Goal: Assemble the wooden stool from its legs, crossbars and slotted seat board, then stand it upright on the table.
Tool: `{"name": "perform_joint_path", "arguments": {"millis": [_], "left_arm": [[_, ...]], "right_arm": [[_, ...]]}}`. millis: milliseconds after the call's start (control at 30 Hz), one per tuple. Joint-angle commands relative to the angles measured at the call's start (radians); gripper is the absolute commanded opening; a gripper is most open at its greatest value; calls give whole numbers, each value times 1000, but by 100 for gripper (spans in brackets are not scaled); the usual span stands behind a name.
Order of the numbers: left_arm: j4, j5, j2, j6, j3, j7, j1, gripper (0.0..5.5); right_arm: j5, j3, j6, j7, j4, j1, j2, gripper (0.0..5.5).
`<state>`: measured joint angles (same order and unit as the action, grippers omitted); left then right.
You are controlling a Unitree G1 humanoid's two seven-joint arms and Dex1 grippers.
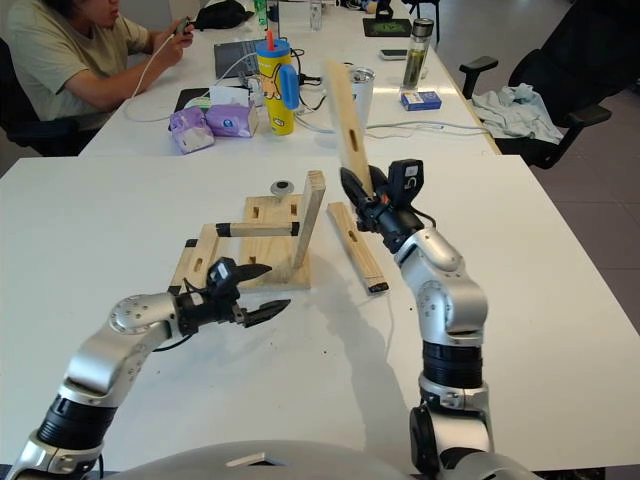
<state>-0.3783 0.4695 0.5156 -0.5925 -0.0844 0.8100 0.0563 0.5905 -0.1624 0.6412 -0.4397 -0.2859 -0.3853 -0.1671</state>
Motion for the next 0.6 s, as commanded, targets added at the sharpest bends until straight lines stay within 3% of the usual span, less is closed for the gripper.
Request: {"name": "perform_joint_path", "arguments": {"millis": [33, 100, 233, 433, 600], "left_arm": [[-69, 290, 17, -194, 162, 11, 65, 496], [-79, 437, 26, -269, 228, 7, 92, 498], [-66, 697, 24, -360, 320, -52, 172, 498], [-12, 1002, 13, -396, 367, -203, 281, 498], [-12, 1108, 19, -385, 354, -283, 295, 498]], "right_arm": [[339, -124, 142, -94, -76, -89, -73, 207], [539, -146, 235, -125, -92, -96, -105, 207], [746, -121, 338, -177, -103, -58, -158, 207], [780, -37, 411, -271, -83, 33, -230, 207], [740, 13, 406, -367, -108, 91, -286, 207]]}}
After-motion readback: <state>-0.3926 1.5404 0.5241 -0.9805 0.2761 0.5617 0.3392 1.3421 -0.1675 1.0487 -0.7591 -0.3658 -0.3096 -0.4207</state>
